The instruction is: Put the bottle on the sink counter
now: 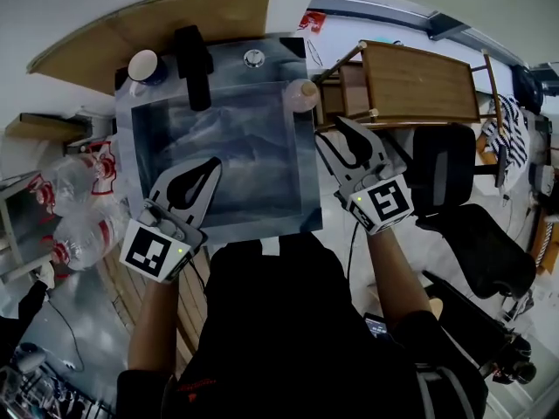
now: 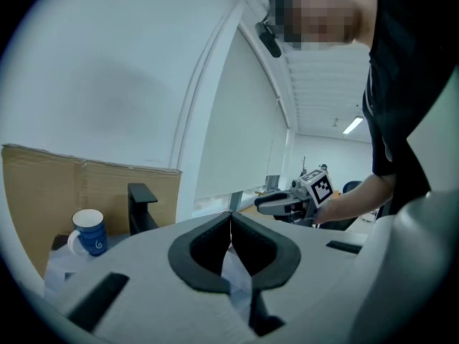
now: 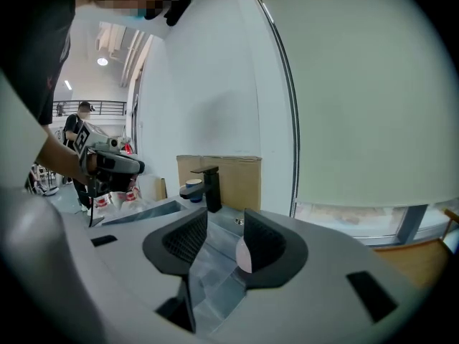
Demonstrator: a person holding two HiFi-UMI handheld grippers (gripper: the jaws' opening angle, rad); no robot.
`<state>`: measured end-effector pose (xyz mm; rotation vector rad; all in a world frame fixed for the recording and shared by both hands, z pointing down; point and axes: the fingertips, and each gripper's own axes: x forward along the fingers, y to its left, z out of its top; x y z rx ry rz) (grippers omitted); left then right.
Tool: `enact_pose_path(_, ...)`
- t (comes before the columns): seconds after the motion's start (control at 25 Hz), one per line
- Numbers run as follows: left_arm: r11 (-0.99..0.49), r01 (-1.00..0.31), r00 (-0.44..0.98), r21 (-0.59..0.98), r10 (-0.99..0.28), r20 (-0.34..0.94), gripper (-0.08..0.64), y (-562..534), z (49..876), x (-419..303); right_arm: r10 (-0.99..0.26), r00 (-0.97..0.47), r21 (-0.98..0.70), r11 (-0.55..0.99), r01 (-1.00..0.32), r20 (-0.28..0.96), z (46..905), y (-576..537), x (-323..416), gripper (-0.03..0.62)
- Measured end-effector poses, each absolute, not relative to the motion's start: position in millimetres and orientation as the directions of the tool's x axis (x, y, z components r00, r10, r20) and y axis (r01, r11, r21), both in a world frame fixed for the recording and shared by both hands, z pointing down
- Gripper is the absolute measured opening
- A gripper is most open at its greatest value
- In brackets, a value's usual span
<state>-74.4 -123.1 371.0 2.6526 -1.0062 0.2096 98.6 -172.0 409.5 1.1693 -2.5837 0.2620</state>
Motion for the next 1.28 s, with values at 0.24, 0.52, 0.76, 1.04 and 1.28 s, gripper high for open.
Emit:
enact_pose_path(0.24, -0.740, -0.647, 0.762, 0.185, -0.616, 0.202, 0.017, -104.2, 347.7, -78.6, -0.698, -0.647, -0.043, 0.669, -0.742, 0.308, 382.1, -146.4, 78.9, 0.129)
enact_pose_path(0.52, -0.755, -0.636, 0.772, 0.159, -0.624, 0.119, 0.017, -87.5, 320.9, -85.6, -0.682, -0.674, -0.031, 0.696, -0.717, 0.283, 361.0, -122.5, 52.6, 0.083)
enact_pose_path(0.76, -0.765, -0.633, 0.774, 0.116, -0.625, 0.104, 0.017, -77.8, 309.5, -91.6, -0.692, -0.677, -0.042, 0.691, -0.722, 0.250, 345.8, -107.1, 43.8, 0.050)
enact_pose_path(1.04, -0.773, -0.628, 0.778, 0.090, -0.621, 0.092, 0.017, -71.9, 296.7, -90.6, -0.690, -0.685, -0.031, 0.699, -0.714, 0.234, 332.9, -94.6, 38.8, 0.022)
enact_pose_path(1.28, -0.776, -0.625, 0.780, 0.080, -0.619, 0.090, 0.017, -70.3, 291.9, -89.0, -0.684, -0.692, -0.027, 0.707, -0.707, 0.230, 328.2, -90.9, 36.4, 0.008)
